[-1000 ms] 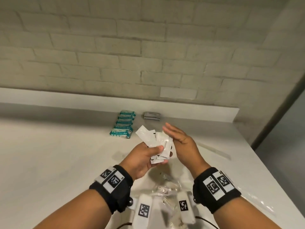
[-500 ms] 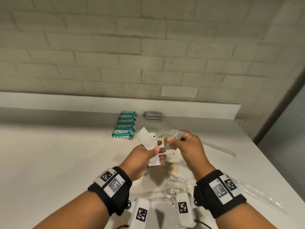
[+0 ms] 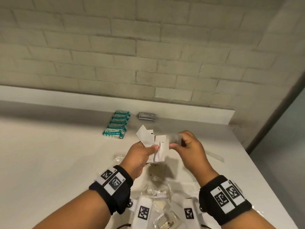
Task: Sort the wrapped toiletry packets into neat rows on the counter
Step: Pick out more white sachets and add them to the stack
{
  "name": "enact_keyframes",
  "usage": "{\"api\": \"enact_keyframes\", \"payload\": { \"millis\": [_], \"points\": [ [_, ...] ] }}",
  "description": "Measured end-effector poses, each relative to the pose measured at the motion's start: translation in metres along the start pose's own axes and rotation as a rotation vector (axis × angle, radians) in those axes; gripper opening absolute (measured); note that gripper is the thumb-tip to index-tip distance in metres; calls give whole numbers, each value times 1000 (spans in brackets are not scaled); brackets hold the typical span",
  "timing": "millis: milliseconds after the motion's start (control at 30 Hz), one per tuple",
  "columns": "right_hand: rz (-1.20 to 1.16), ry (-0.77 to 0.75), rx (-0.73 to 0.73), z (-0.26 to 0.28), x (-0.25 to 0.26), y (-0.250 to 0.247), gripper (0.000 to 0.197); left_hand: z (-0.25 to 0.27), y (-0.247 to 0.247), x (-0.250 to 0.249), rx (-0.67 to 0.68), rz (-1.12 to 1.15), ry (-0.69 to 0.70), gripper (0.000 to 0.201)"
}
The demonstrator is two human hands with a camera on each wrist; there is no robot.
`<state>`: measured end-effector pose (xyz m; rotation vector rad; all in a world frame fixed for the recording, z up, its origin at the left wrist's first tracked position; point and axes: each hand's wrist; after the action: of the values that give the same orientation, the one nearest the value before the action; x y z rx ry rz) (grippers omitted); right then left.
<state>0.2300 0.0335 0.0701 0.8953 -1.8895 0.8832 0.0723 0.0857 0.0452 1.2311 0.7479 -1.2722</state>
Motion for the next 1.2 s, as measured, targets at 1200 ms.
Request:
{"api": "enact_keyframes", "payload": {
  "millis": [1200],
  "points": [
    [556, 96, 463, -17, -13, -59, 6, -1, 22, 1, 190, -266, -189, 9]
  ]
}}
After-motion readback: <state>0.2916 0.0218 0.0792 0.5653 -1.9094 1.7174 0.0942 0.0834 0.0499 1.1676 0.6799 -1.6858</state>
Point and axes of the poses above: each hand's wrist, its own z-axis away from the middle knuckle, its own y-axis out of the palm, x = y × z, and after that the axes turned 9 degrees about -x, right-handed
